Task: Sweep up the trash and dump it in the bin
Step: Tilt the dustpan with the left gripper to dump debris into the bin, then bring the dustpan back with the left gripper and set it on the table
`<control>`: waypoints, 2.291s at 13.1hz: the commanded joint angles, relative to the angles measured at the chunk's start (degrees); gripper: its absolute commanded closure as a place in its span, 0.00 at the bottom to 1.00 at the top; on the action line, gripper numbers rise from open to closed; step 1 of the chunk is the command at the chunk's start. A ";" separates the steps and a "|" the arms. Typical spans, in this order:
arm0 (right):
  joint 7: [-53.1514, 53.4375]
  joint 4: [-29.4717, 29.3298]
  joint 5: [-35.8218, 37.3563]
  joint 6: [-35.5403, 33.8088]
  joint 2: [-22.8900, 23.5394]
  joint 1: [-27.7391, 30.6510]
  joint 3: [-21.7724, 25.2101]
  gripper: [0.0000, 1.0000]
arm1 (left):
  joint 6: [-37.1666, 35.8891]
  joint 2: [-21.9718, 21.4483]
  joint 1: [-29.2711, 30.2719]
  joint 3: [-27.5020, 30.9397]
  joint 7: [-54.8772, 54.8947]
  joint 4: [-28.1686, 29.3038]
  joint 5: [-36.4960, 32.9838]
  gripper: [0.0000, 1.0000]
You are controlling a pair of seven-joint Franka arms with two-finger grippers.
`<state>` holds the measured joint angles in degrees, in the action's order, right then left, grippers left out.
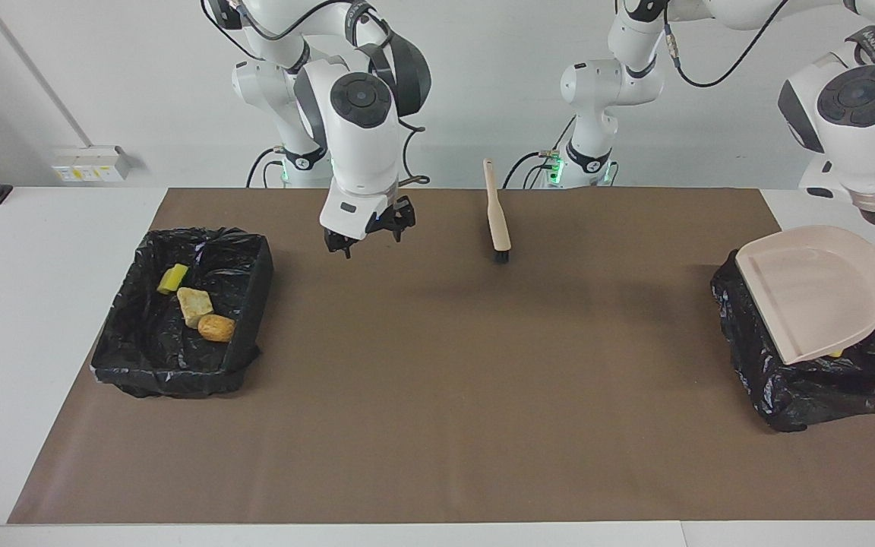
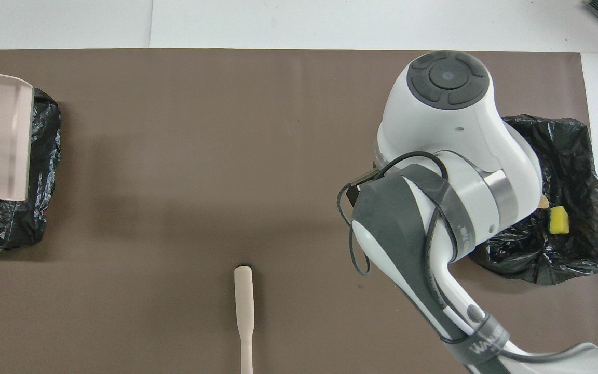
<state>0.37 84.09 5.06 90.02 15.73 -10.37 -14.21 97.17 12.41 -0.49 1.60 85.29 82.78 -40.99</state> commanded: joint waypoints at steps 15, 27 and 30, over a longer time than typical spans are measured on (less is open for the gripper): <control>-2.92 -0.77 -0.14 8.16 -3.94 13.28 9.88 0.00 | 4.85 10.35 -2.14 -27.43 -95.35 7.83 27.37 1.00; 12.81 7.67 -5.50 0.60 -13.52 11.86 11.13 0.00 | 13.49 18.09 -11.64 -30.16 -118.87 6.61 32.56 0.30; 11.77 7.06 -5.07 1.21 -13.35 11.95 11.04 0.00 | 12.52 14.06 -11.02 -29.82 -118.16 7.04 32.29 0.00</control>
<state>11.88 89.68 0.59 90.16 3.55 1.56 -3.24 110.62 30.11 -11.84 -28.87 -33.68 89.17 -9.51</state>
